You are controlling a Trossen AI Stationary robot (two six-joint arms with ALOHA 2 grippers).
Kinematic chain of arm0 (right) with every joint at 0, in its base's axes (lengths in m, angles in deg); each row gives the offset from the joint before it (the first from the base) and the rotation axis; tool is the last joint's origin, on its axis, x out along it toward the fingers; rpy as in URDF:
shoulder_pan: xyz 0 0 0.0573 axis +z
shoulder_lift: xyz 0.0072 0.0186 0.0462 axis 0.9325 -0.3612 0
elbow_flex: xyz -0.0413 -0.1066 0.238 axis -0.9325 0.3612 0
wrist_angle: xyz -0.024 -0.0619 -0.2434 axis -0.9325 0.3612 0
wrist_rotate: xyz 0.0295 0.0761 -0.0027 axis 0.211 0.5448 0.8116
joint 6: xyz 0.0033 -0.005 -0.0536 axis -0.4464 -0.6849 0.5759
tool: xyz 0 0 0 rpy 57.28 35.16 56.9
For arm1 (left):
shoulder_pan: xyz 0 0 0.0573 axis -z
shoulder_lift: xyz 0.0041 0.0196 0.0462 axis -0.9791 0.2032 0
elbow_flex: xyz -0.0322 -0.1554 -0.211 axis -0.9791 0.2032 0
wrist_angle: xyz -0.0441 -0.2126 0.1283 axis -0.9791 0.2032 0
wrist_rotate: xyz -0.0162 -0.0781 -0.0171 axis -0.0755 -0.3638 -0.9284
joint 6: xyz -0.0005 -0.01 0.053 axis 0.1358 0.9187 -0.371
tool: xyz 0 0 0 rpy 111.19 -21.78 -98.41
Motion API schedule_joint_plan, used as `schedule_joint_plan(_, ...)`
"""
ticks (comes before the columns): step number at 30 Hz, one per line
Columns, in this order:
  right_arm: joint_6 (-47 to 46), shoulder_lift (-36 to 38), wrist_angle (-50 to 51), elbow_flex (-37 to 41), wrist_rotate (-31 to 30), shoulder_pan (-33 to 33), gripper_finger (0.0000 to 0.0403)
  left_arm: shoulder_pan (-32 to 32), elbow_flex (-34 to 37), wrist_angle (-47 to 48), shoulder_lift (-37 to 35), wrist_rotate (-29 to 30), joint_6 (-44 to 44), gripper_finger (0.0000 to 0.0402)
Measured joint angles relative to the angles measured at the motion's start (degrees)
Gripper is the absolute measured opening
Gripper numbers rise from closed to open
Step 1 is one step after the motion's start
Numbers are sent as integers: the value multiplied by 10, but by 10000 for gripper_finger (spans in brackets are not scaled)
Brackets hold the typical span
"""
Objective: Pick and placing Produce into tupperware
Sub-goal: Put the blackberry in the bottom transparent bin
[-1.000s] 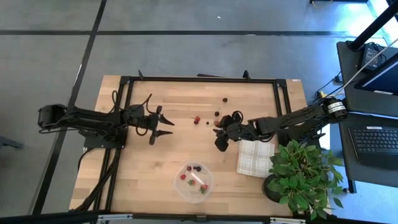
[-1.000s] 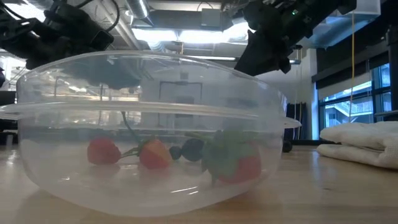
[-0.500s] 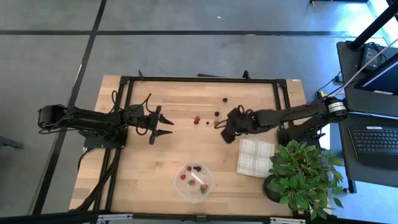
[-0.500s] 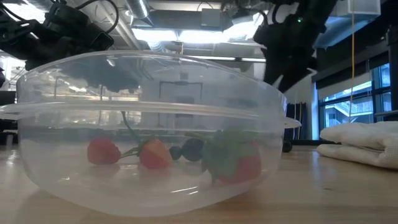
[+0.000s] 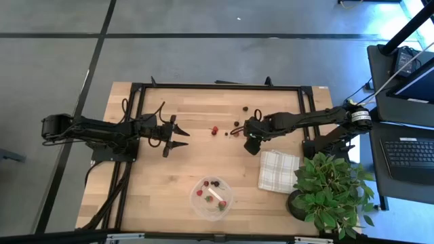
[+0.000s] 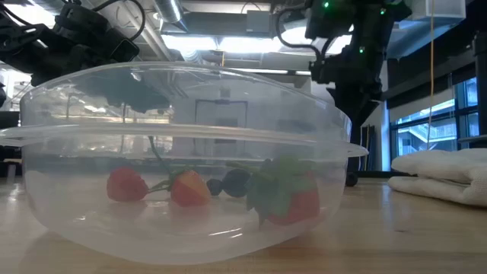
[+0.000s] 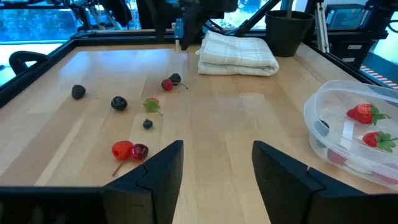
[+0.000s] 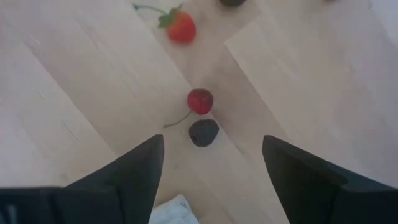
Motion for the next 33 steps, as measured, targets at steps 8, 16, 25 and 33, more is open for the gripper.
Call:
schedule_joint_plan(8, 47, -53, 0, 0, 23, -10, 275, 0, 0, 0, 0, 0, 0, 185)
schedule_joint_plan(16, 75, -104, -1, 0, 38, -10, 275, 0, 0, 1, 0, 0, 0, 185)
schedule_joint_plan(25, 87, -123, -13, 0, 31, -33, 275, 0, 0, 1, 0, 0, 1, 185)
schedule_joint_plan(33, 112, -123, -35, 1, 32, -42, 275, 0, 0, 6, 0, 0, 1, 185)
